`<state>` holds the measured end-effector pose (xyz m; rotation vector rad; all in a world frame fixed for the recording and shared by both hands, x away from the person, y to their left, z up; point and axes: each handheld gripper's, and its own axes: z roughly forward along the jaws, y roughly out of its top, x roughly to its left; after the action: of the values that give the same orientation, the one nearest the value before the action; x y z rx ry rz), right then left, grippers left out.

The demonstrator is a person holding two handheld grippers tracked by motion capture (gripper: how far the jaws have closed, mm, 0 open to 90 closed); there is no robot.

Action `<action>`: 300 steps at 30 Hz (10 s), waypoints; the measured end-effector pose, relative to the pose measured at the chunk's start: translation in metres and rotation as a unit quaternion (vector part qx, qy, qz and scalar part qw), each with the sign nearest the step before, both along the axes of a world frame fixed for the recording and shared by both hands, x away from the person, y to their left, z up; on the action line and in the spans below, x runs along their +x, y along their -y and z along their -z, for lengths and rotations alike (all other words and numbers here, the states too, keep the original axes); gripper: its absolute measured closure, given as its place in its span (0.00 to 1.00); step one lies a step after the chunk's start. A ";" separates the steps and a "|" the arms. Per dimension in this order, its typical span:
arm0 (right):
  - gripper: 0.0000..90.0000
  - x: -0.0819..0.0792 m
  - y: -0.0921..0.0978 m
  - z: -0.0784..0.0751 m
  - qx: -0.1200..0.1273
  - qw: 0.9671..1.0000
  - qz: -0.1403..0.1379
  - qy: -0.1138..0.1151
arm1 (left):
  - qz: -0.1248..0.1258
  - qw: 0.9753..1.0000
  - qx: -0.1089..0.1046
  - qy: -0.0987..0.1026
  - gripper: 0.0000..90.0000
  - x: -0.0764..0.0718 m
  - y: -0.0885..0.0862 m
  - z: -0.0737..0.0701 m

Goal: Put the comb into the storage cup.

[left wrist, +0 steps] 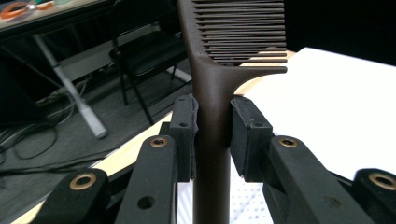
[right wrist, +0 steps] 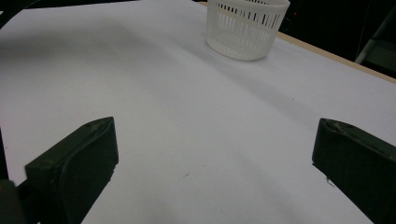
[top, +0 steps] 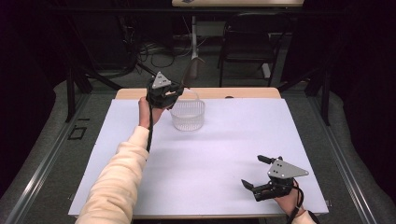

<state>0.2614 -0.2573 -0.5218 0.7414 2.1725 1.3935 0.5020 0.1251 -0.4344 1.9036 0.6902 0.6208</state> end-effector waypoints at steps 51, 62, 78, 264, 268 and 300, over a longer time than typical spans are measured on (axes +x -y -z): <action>0.00 0.000 0.000 0.000 0.000 1.000 0.001 0.000 | 0.056 0.998 0.032 0.000 0.80 0.010 0.020 0.023; 0.00 0.000 0.000 0.000 0.000 1.000 0.000 -0.001 | 0.065 0.997 0.043 -0.005 0.80 0.011 0.021 0.029; 0.00 0.000 0.001 0.000 0.001 1.000 0.001 0.000 | 0.074 0.995 0.066 -0.011 0.80 0.016 0.023 0.036; 0.00 0.000 0.002 0.000 0.006 1.000 0.009 -0.006 | -0.053 0.988 0.089 -0.114 0.00 -0.134 -0.080 0.026; 0.00 0.000 0.001 0.000 0.004 1.000 0.010 -0.006 | -0.058 0.988 0.088 -0.111 0.00 -0.139 -0.083 0.028; 0.00 0.000 0.002 0.001 0.009 1.000 0.011 -0.009 | -0.080 0.987 0.076 -0.117 0.00 -0.186 -0.102 0.061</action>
<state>0.2618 -0.2591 -0.5223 0.7864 2.1619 1.4014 0.3163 0.2271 -0.4952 2.0986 0.9782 0.5673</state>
